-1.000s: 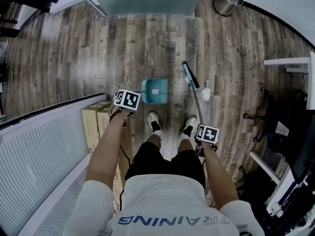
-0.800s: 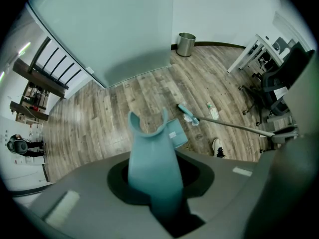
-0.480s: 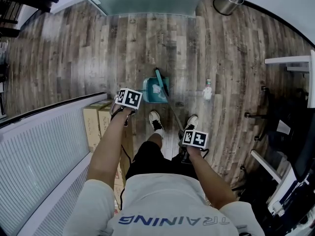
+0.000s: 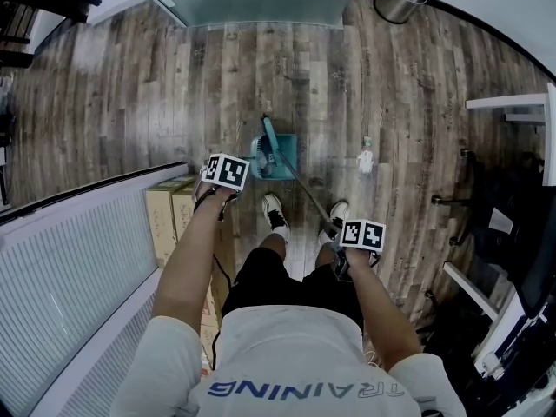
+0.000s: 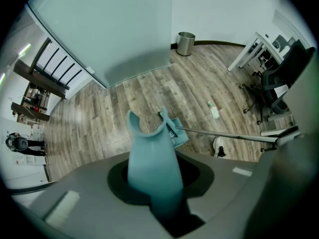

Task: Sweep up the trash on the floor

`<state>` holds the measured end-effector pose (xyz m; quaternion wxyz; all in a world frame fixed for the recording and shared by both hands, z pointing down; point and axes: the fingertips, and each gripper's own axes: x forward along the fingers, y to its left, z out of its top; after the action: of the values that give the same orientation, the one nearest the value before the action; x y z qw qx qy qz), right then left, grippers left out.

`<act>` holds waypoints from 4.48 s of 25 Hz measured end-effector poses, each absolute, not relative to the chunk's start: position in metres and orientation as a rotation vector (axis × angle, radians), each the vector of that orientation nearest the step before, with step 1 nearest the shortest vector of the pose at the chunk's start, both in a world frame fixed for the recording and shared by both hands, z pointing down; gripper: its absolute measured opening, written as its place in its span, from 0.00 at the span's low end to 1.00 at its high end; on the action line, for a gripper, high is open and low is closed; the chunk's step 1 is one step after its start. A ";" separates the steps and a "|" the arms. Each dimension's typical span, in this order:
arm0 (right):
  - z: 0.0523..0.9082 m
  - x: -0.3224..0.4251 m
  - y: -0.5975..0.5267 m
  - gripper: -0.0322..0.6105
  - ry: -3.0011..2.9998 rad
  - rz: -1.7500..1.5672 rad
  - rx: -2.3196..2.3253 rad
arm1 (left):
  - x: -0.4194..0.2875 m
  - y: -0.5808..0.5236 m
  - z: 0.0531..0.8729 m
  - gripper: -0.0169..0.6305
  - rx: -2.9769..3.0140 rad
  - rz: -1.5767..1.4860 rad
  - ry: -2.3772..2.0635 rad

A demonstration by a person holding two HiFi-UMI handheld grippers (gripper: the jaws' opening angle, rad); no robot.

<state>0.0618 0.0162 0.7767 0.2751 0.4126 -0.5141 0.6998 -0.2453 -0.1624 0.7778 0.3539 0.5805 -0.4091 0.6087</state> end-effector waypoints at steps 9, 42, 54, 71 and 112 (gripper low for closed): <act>0.751 0.230 0.017 0.22 -1.263 1.692 1.476 | -0.245 -0.164 0.777 0.18 1.499 1.575 -1.060; 0.798 0.343 0.048 0.22 -0.877 1.348 1.540 | -0.246 -0.162 0.777 0.18 1.504 1.575 -1.054; 0.794 0.303 0.055 0.22 -0.900 1.355 1.469 | -0.244 -0.163 0.777 0.18 1.514 1.580 -1.048; 0.782 0.194 0.069 0.22 -1.029 1.425 1.380 | -0.243 -0.165 0.776 0.18 1.516 1.579 -1.051; 0.762 0.023 0.065 0.22 -1.228 1.878 1.098 | -0.243 -0.156 0.776 0.18 1.531 1.576 -1.062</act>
<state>0.0227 0.0654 0.7616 0.3163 0.4170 -0.4662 0.7132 -0.2431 -0.1564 0.7755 0.3435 0.5894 -0.4086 0.6064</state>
